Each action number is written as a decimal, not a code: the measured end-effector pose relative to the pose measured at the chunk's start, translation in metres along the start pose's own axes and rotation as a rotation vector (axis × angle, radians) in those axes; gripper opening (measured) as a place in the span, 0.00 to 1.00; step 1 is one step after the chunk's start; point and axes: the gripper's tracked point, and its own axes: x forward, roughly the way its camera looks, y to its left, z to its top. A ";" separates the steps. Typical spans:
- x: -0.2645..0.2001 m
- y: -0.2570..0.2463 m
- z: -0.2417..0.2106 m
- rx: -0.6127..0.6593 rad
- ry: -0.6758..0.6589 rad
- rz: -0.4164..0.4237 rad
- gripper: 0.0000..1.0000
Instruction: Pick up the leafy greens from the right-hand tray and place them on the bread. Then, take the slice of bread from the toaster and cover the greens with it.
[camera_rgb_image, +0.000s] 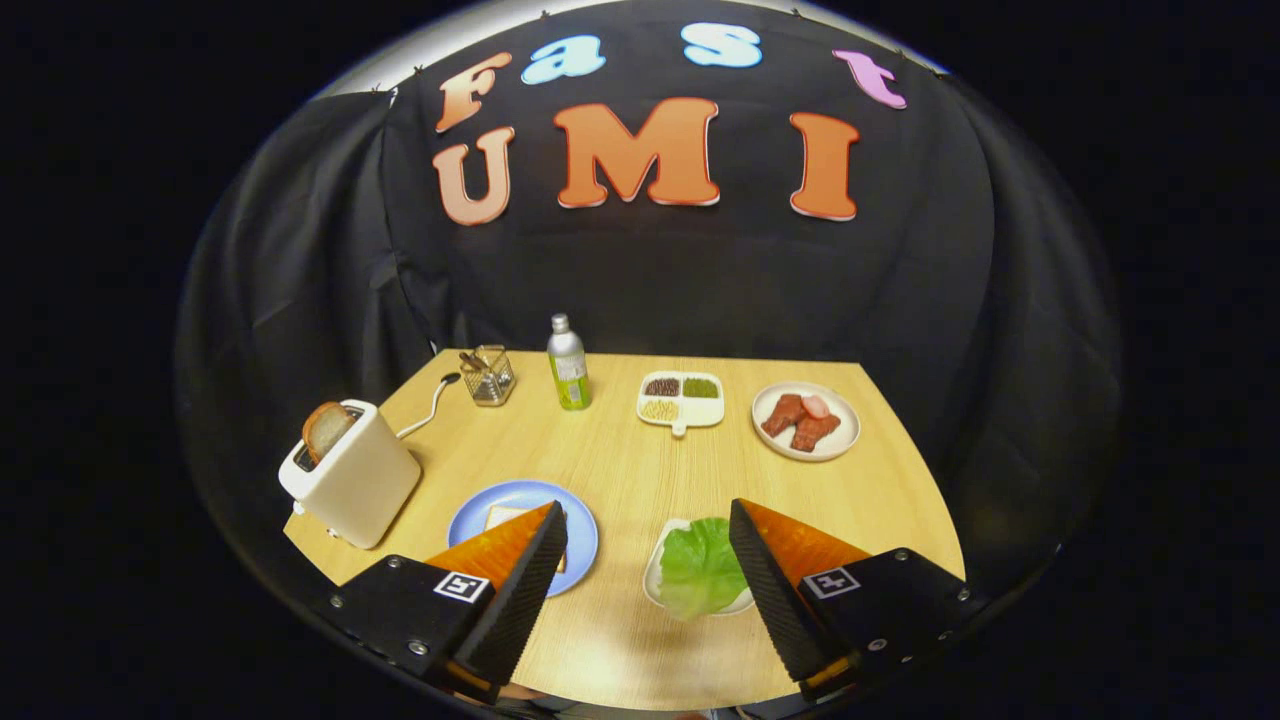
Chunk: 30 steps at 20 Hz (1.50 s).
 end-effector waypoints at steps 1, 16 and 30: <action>0.009 -0.002 -0.010 0.001 0.043 -0.006 0.98; 0.093 -0.024 -0.109 0.059 0.465 -0.060 0.84; 0.138 -0.055 -0.153 0.147 0.620 -0.151 0.67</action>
